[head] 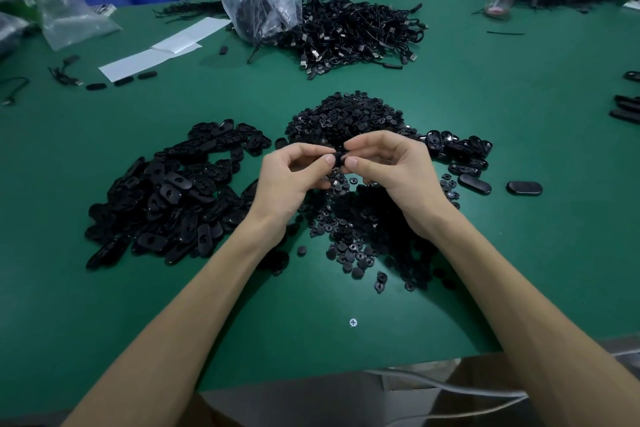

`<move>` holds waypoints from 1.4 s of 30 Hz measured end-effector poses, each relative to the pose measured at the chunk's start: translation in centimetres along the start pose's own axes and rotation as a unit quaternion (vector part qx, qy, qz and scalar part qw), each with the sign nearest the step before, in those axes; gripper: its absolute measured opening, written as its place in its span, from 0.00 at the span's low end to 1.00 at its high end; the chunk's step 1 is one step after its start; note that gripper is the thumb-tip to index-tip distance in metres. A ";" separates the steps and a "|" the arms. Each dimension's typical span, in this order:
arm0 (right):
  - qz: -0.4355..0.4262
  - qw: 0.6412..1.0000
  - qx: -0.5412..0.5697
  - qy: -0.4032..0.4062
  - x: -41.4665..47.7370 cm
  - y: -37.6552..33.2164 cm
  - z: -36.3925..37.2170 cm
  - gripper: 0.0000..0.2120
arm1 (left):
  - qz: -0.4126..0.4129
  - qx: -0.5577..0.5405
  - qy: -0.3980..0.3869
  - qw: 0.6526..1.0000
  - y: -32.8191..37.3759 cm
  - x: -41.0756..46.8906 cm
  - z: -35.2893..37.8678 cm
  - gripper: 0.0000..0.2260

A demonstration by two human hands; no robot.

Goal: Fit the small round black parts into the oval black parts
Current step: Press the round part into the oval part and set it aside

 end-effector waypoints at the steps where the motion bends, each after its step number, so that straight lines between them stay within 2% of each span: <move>1: 0.002 1.000 0.010 -0.004 0.0 0.0 0.0 0.10 | 0.003 0.015 0.008 1.000 0.0 0.0 -0.1 0.04; 4: 0.005 0.999 0.035 -0.009 -0.1 0.0 0.0 0.10 | 0.021 0.029 0.016 0.999 0.2 0.0 -0.5 0.04; 9: 0.011 0.997 0.077 -0.018 0.0 0.1 0.2 0.10 | 0.018 -0.032 -0.023 0.999 0.3 0.1 0.0 0.04; 12: 0.004 0.996 0.086 -0.014 0.1 0.1 0.1 0.10 | 0.024 -0.072 -0.045 0.996 0.4 0.0 0.4 0.08; 15: 0.001 0.996 0.084 -0.009 0.0 0.0 0.0 0.11 | 0.017 -0.063 -0.045 0.997 0.3 0.1 0.4 0.14; 19: 0.004 0.997 0.073 -0.014 0.0 -0.1 0.2 0.12 | 0.024 -0.019 -0.041 0.999 0.4 0.1 0.3 0.10; 23: 0.010 0.997 0.072 -0.006 -0.2 -0.1 0.2 0.12 | 0.024 -0.038 0.010 0.999 0.5 0.0 -0.3 0.07; 27: 0.023 0.998 0.057 0.012 -0.2 -0.2 0.1 0.11 | 0.011 -0.060 0.039 0.997 0.3 -0.2 -0.6 0.09; 34: 0.040 0.998 0.031 0.048 -0.3 0.1 -0.2 0.11 | 0.003 -0.076 0.023 0.997 0.2 -0.2 -0.2 0.10; 42: 0.018 0.996 -0.041 0.074 -0.5 -0.1 -0.3 0.10 | 0.003 -0.082 -0.003 0.997 0.0 -0.1 0.4 0.08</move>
Point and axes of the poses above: each hand's wrist, its own x-axis towards the middle knuckle, its own z-axis out of the palm, y = z × x, the point moved 5 cm from there along x, towards the middle knuckle, and after that the axes turned 14 degrees about -y, right-handed, at the moved point
